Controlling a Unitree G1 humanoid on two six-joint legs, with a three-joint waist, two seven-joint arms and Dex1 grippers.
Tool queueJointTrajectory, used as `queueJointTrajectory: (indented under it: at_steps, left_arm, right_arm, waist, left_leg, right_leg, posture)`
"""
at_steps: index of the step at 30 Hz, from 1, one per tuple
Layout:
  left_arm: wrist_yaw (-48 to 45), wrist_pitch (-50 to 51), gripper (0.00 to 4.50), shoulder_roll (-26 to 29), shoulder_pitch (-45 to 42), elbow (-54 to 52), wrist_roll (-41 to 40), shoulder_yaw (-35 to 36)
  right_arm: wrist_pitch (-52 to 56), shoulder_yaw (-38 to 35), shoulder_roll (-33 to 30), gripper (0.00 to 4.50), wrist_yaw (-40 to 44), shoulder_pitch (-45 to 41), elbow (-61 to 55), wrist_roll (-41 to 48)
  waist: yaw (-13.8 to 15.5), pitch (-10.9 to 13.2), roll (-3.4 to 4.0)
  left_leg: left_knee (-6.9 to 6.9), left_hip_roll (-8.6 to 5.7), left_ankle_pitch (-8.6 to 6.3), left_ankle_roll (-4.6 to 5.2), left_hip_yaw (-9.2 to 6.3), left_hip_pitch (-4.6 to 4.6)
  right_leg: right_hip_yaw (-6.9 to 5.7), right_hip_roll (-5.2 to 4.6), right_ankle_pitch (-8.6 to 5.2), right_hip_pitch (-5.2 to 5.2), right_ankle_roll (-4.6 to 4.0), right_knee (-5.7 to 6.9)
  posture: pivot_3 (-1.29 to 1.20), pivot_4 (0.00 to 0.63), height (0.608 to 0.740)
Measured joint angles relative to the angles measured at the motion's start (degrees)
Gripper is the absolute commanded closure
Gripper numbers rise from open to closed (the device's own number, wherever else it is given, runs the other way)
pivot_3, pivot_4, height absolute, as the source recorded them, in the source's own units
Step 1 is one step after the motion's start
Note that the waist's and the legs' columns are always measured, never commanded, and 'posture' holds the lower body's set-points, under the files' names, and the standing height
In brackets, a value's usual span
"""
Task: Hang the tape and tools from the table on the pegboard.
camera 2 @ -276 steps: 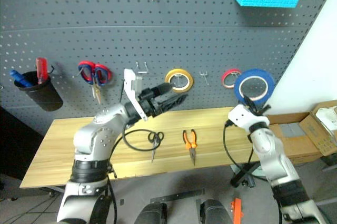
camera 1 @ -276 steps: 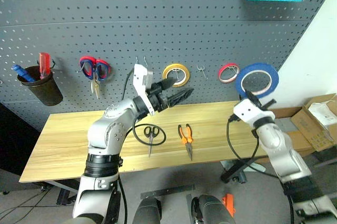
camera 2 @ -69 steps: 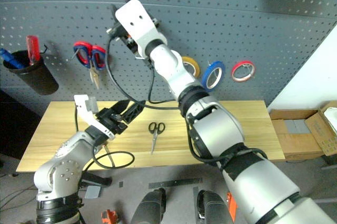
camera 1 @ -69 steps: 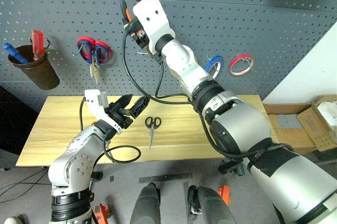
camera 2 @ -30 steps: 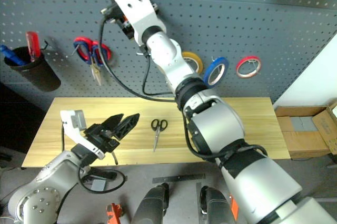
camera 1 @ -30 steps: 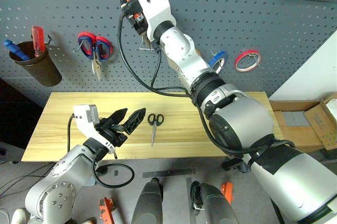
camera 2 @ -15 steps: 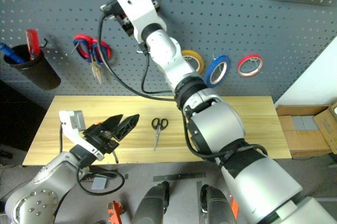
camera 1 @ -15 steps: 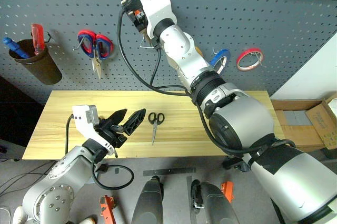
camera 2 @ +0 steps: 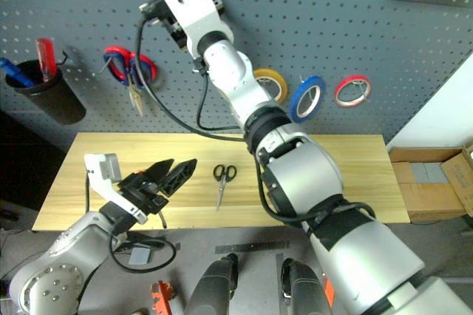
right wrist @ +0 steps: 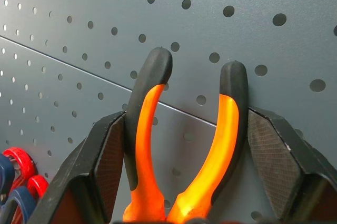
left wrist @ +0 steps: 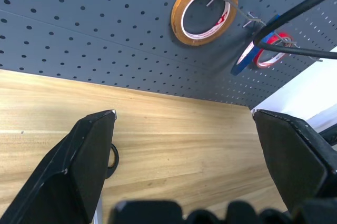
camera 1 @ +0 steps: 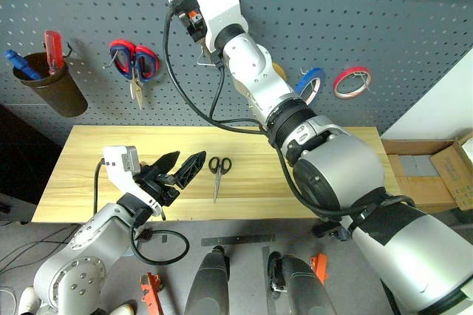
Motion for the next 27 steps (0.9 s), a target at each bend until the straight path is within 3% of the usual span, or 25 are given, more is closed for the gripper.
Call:
queueJointTrajectory:
  at_steps: [15,27]
  left_arm:
    - [-0.8,-0.1,0.00,0.2,0.0,0.2,0.1,0.0]
    - [-0.8,-0.1,0.00,0.7,0.6,0.2,0.1,0.4]
  right_arm:
    - [-1.1,0.5,0.3,1.50,-2.1,-0.1,0.0,-0.4]
    - [-1.4,4.3,0.8,1.50,0.3,8.0,-1.7,-2.5]
  waist:
    - [0.3,0.7,0.01]
    - [0.2,0.7,0.00]
  left_leg:
    - [0.00,0.09,0.12,0.17,0.02,-0.21]
    - [-0.11,0.10,0.11,0.16,0.13,-0.23]
  right_leg:
    - [-0.13,-0.01,0.00,-0.14,0.00,0.00]
    - [-0.09,-0.04,0.00,-0.18,0.00,-0.04]
  posture:
    - [0.29,0.296,0.740]
    - [0.28,0.297,0.740]
